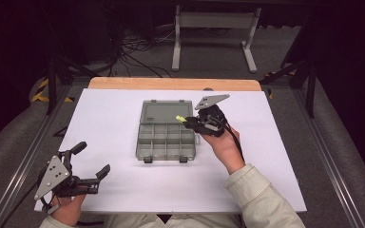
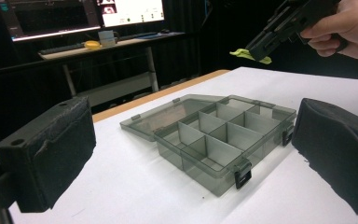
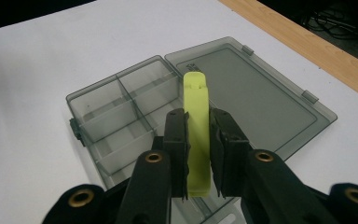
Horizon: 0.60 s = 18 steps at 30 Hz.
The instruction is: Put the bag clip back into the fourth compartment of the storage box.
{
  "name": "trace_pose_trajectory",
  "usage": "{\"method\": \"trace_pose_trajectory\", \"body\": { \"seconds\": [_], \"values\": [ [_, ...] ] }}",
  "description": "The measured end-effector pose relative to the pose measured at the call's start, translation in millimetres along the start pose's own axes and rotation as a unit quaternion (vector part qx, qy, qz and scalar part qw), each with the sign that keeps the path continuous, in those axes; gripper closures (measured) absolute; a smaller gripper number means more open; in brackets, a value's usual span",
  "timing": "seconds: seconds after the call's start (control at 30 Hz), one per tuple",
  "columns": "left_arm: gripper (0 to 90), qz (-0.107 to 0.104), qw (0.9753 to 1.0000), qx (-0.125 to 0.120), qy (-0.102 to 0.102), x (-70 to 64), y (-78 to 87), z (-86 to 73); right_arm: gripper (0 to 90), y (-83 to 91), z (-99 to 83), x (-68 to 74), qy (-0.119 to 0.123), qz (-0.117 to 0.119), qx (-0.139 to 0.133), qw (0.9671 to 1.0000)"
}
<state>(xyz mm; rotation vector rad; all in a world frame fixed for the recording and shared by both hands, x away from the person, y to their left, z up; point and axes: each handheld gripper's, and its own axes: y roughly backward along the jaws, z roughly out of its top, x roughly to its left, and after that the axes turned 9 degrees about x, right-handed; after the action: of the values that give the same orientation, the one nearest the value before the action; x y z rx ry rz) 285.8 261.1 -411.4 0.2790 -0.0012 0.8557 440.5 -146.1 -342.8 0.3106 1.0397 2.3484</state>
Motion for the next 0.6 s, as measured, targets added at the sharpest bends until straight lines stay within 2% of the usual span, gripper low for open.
{"method": "trace_pose_trajectory", "body": {
  "seconds": [0.47,0.6],
  "values": [
    [0.0,0.0,1.0,0.0,0.0,0.1,-0.1,0.0,77.8,-14.4,-3.4,-18.8,-0.041,-0.016,0.008,0.999],
    [0.0,0.0,1.0,0.001,0.0,0.2,-0.1,0.0,77.8,-18.7,-3.2,-21.1,-0.043,-0.023,0.012,0.9987]
  ]
}}
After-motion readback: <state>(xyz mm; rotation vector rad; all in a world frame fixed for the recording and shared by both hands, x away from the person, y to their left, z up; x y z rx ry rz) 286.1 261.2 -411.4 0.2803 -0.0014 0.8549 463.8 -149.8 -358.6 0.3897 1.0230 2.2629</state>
